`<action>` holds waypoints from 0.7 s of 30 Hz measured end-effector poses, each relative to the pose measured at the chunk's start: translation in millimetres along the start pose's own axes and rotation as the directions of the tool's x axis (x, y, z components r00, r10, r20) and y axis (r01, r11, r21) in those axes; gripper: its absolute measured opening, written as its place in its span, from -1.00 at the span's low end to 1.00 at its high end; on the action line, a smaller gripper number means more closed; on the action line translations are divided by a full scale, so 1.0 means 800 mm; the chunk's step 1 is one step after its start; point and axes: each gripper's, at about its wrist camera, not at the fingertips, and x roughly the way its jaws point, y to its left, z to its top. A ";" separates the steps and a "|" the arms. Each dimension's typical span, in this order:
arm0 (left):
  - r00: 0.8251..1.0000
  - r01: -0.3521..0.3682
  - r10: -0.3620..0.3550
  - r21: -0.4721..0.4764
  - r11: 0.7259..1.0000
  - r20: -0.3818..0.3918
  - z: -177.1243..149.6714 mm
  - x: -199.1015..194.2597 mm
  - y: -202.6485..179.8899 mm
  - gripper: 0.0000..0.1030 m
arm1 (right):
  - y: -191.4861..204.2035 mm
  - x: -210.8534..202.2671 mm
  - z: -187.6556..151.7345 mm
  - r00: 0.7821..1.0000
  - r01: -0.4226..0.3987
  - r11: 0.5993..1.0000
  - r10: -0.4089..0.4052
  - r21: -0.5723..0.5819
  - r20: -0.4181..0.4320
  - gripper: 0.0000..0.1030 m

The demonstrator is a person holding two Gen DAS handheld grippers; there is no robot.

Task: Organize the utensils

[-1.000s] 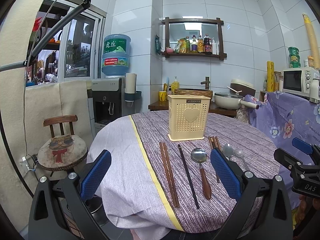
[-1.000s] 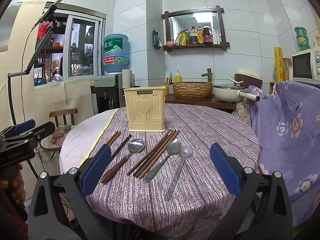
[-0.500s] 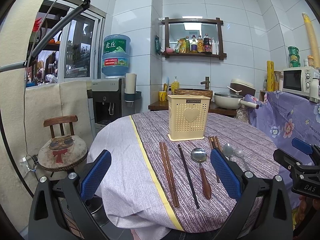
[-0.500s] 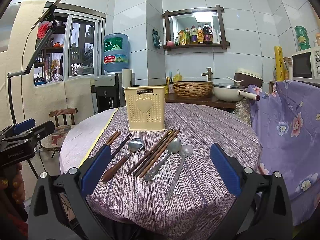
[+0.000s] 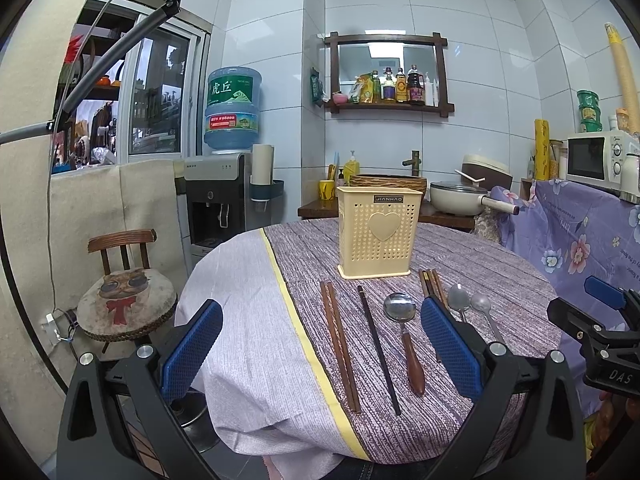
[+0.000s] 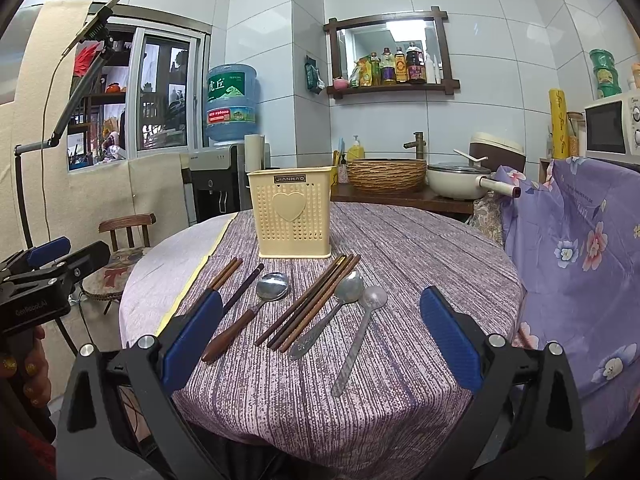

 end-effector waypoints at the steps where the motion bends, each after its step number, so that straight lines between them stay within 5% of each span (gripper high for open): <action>1: 1.000 0.000 0.000 0.001 1.000 -0.003 -0.002 0.001 0.002 0.91 | 0.000 0.001 0.000 1.000 0.000 1.000 0.000 -0.001 -0.003 0.90; 11: 0.991 -0.011 0.010 -0.008 1.000 -0.132 -0.007 0.049 0.007 0.91 | -0.011 0.046 -0.007 0.994 0.013 1.000 -0.014 -0.010 -0.109 0.90; 21: 0.941 -0.063 0.067 0.022 0.998 -0.332 -0.018 0.109 0.034 0.91 | -0.052 0.114 -0.005 0.945 0.106 0.994 -0.104 -0.009 -0.310 0.89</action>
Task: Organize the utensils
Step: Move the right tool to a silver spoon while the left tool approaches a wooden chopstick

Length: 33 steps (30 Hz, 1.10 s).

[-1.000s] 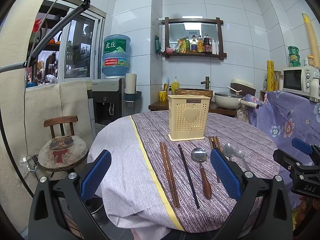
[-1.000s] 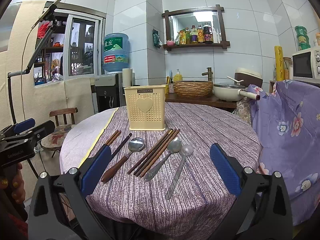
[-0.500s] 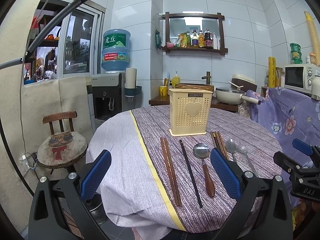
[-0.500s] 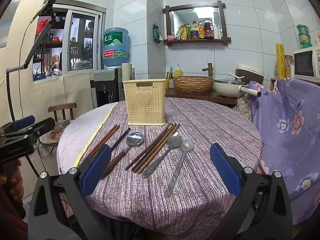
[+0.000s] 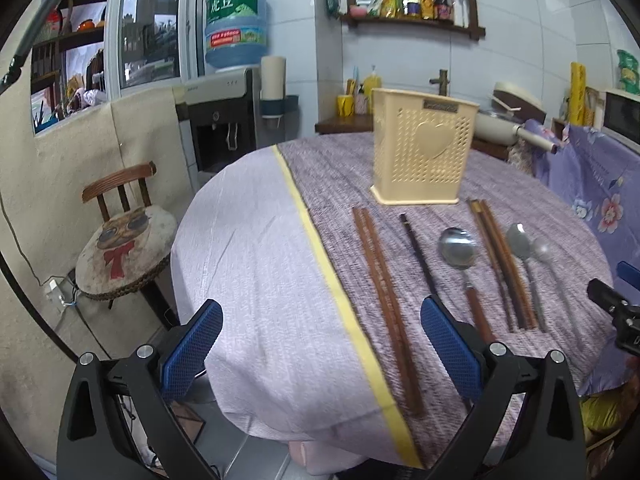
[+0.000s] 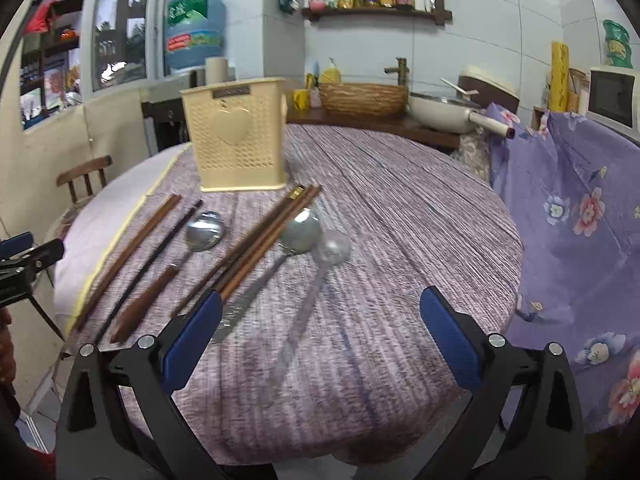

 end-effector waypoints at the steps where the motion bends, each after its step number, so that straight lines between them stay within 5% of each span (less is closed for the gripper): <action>1: 1.000 -0.006 0.006 -0.002 1.000 -0.014 0.003 0.006 0.004 0.91 | -0.004 0.007 0.001 1.000 0.007 1.000 -0.007 0.006 -0.021 0.90; 8: 0.996 0.010 -0.010 -0.005 1.000 -0.093 0.023 0.043 0.010 0.91 | -0.022 0.058 0.015 0.987 0.045 0.997 -0.034 0.065 -0.160 0.81; 18: 0.992 0.026 -0.022 0.035 0.999 -0.123 0.046 0.071 -0.001 0.87 | -0.010 0.107 0.037 0.957 0.091 0.995 -0.077 0.036 -0.278 0.20; 33: 0.981 0.043 -0.031 0.057 0.997 -0.194 0.053 0.101 -0.002 0.87 | -0.007 0.136 0.057 0.955 0.067 0.996 -0.047 0.058 -0.293 -0.16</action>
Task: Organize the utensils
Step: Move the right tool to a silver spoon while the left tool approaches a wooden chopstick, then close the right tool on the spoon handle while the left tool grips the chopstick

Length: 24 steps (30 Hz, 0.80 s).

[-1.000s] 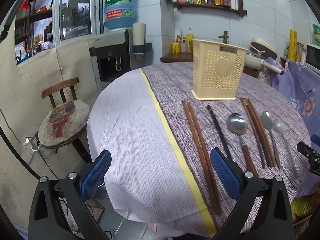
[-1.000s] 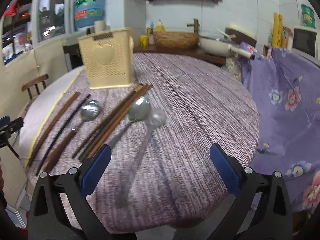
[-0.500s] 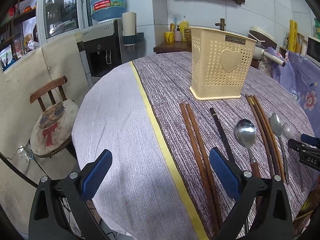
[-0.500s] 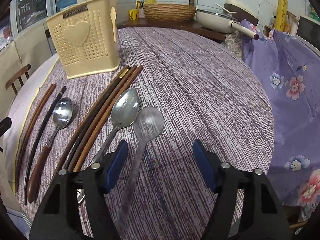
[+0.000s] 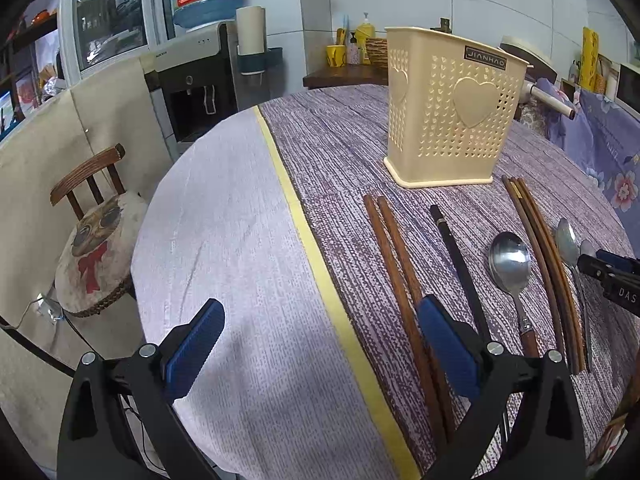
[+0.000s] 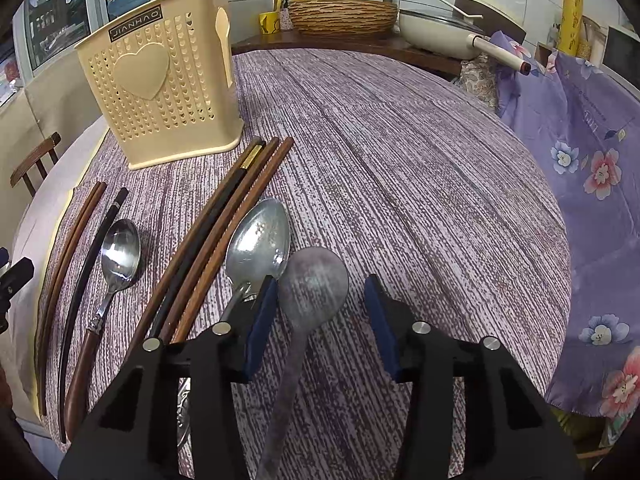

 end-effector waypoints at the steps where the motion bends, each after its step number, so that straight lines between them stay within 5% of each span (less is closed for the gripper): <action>1: 1.000 0.005 -0.005 0.002 1.000 -0.008 0.001 0.003 -0.001 0.87 | 0.000 0.000 0.001 1.000 -0.002 1.000 0.002 -0.003 0.002 -0.19; 7: 0.999 0.024 -0.024 0.015 1.000 -0.046 0.016 0.018 -0.005 0.87 | 0.002 0.002 0.003 1.000 -0.013 1.000 0.013 -0.011 0.002 -0.27; 24: 0.989 0.018 -0.014 0.028 0.999 -0.144 0.031 0.057 -0.012 0.34 | 0.004 0.003 0.001 1.000 -0.017 1.000 0.017 -0.025 -0.001 -0.27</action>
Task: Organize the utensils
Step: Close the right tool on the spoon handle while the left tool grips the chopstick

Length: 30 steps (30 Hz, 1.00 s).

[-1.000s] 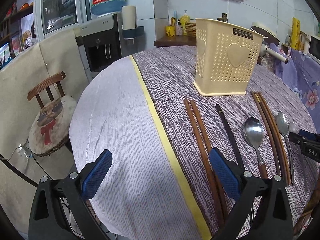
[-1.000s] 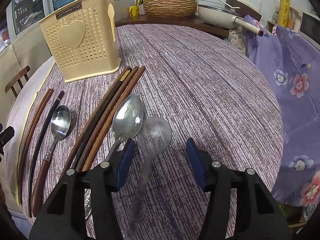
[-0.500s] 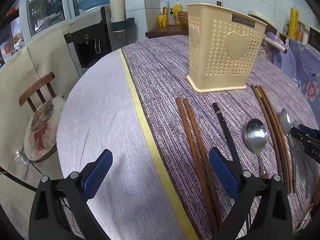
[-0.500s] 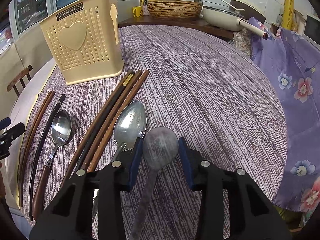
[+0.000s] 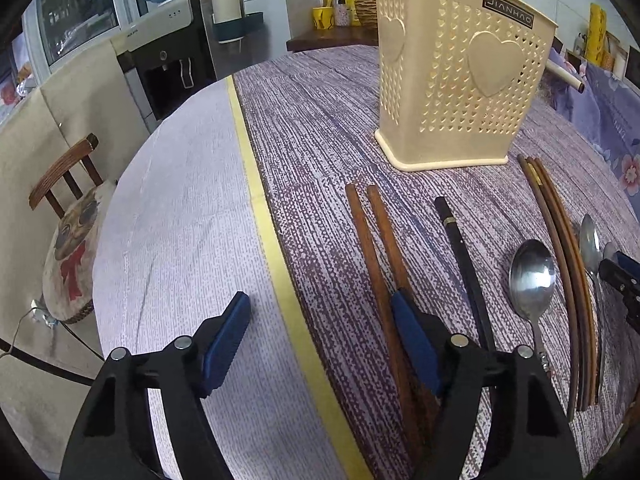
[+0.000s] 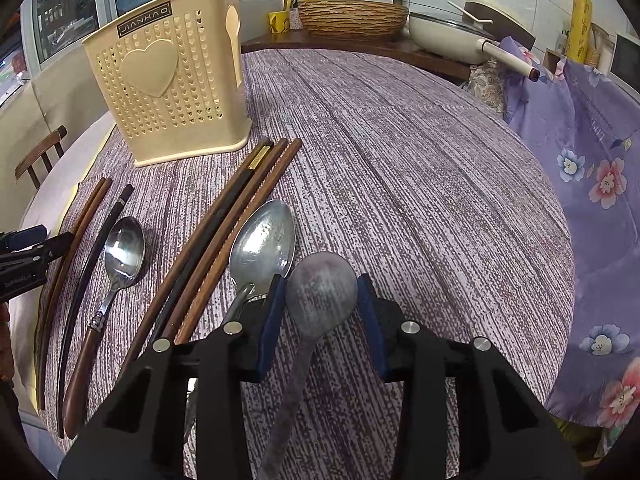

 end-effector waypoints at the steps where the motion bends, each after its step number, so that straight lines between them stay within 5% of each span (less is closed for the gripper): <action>1: 1.000 0.003 -0.003 -0.001 1.000 -0.006 0.003 0.001 0.000 0.32 | 0.001 0.000 0.000 1.000 0.000 1.000 0.000 0.000 -0.001 -0.27; 10: 0.998 0.031 -0.033 -0.023 0.999 -0.061 0.036 0.023 -0.006 0.04 | 0.003 0.003 0.002 1.000 -0.001 1.000 0.001 -0.001 -0.010 -0.27; 18: 0.997 0.036 -0.037 -0.010 0.999 -0.071 0.045 0.025 -0.019 -0.50 | 0.005 0.004 0.002 1.000 -0.004 1.000 0.004 -0.007 -0.009 -0.27; 30: 0.994 0.062 -0.067 -0.055 0.997 -0.086 0.047 0.026 -0.014 -0.82 | 0.004 0.003 0.002 1.000 -0.005 1.000 0.005 -0.009 -0.005 -0.28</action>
